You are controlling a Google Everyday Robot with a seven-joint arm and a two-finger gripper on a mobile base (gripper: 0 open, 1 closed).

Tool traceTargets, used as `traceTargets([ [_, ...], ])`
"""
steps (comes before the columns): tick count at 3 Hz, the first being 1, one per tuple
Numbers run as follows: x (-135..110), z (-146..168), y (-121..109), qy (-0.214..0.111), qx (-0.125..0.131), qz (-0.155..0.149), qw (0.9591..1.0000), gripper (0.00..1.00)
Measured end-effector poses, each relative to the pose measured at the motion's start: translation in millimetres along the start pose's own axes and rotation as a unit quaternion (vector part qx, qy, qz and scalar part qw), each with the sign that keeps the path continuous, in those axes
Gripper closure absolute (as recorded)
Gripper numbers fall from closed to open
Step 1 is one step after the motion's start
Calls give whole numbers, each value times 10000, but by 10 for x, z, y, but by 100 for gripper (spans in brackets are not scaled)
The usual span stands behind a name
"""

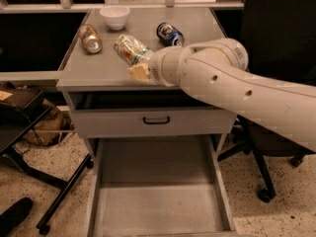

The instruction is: Pick 7up can from middle drawer and place on counter

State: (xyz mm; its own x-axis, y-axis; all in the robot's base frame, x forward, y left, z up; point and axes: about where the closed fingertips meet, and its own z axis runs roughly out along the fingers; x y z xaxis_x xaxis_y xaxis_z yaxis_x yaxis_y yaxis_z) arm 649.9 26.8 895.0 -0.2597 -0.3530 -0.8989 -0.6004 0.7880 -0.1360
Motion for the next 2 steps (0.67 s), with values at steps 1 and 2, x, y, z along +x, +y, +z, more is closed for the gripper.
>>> traceTargets([
  [1, -52, 247, -221, 35, 230, -61, 9997, 100],
  [2, -15, 562, -482, 207, 511, 37, 9985, 100],
])
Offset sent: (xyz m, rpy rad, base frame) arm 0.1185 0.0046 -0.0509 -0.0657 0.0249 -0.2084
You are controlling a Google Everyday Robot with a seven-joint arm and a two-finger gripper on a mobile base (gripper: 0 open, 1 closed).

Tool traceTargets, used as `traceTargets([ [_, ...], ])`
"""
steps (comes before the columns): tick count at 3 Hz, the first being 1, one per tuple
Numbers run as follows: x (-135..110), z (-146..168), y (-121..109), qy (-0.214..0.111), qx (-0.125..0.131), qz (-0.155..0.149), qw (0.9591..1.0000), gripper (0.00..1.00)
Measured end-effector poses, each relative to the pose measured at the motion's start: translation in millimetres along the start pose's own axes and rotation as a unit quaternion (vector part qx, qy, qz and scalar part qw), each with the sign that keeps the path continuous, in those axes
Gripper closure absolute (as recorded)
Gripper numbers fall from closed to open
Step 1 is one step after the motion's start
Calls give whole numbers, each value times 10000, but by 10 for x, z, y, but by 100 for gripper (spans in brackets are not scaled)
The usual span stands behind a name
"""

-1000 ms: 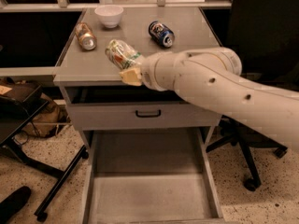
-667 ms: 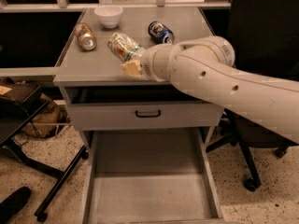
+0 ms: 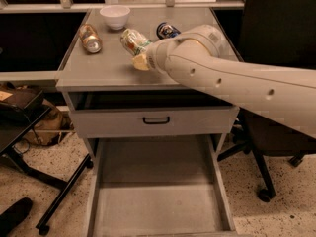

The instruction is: Pick 7up can from middle drawer and place on counter

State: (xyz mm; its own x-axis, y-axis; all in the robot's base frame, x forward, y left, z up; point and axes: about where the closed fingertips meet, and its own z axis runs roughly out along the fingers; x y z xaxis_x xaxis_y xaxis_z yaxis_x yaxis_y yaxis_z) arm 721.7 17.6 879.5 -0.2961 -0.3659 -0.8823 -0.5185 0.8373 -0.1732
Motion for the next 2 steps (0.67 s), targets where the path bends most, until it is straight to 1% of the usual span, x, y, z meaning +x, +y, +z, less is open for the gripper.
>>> traceTargets([
  [1, 124, 320, -16, 328, 104, 81, 9994, 100],
  [2, 267, 427, 22, 601, 63, 131, 9981, 100],
])
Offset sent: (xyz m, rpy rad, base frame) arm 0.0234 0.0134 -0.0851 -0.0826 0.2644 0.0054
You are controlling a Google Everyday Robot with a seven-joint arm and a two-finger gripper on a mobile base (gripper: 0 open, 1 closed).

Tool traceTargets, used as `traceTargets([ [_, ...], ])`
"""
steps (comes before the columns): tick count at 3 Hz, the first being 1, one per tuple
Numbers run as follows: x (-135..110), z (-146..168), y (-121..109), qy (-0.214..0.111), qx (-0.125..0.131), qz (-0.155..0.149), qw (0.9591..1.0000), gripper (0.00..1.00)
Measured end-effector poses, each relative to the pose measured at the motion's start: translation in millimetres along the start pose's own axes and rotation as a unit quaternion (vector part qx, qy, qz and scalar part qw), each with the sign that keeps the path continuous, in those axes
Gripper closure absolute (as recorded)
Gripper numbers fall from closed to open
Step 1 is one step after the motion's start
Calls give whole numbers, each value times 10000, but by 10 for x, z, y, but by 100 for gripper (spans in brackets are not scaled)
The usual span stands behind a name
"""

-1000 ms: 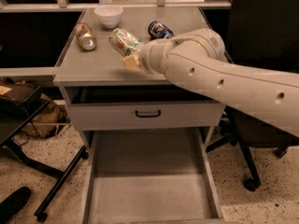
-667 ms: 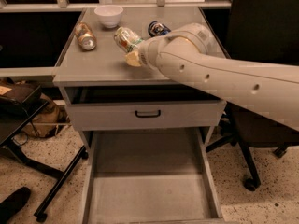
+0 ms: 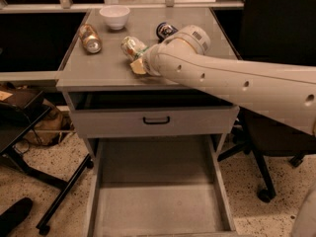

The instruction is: Pick 7up can from middle drawer and place on counter

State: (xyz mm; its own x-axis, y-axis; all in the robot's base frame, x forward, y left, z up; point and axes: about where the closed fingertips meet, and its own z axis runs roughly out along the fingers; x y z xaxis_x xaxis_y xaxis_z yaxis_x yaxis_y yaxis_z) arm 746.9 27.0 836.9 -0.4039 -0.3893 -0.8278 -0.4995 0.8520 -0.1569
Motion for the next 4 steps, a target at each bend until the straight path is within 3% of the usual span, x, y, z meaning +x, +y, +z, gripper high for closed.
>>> traceTargets([
  [1, -40, -26, -7, 0, 0, 0, 10000, 81],
  [4, -41, -26, -7, 0, 0, 0, 10000, 12],
])
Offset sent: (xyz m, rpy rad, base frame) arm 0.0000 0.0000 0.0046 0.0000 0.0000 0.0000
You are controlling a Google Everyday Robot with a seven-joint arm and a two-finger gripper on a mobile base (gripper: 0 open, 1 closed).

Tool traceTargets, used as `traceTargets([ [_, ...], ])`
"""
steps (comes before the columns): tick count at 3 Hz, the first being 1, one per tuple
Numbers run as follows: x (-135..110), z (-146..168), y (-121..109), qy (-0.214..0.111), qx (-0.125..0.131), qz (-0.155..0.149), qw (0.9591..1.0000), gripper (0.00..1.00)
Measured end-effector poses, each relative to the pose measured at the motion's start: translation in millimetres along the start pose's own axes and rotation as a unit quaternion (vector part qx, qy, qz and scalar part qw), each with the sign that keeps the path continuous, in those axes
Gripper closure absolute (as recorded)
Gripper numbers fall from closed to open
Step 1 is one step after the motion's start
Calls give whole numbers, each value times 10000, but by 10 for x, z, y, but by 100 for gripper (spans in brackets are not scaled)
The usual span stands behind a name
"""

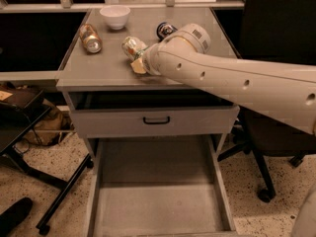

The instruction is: Pick 7up can from middle drawer and place on counter

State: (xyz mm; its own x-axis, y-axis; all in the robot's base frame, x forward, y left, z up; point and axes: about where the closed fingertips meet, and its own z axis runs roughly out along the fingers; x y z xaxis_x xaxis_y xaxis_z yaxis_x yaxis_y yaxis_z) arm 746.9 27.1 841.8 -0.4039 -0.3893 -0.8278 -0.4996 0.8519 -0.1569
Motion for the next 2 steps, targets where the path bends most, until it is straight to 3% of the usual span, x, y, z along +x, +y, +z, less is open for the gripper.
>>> traceTargets([
  [1, 0, 0, 0, 0, 0, 0, 10000, 0],
  [2, 0, 0, 0, 0, 0, 0, 10000, 0],
])
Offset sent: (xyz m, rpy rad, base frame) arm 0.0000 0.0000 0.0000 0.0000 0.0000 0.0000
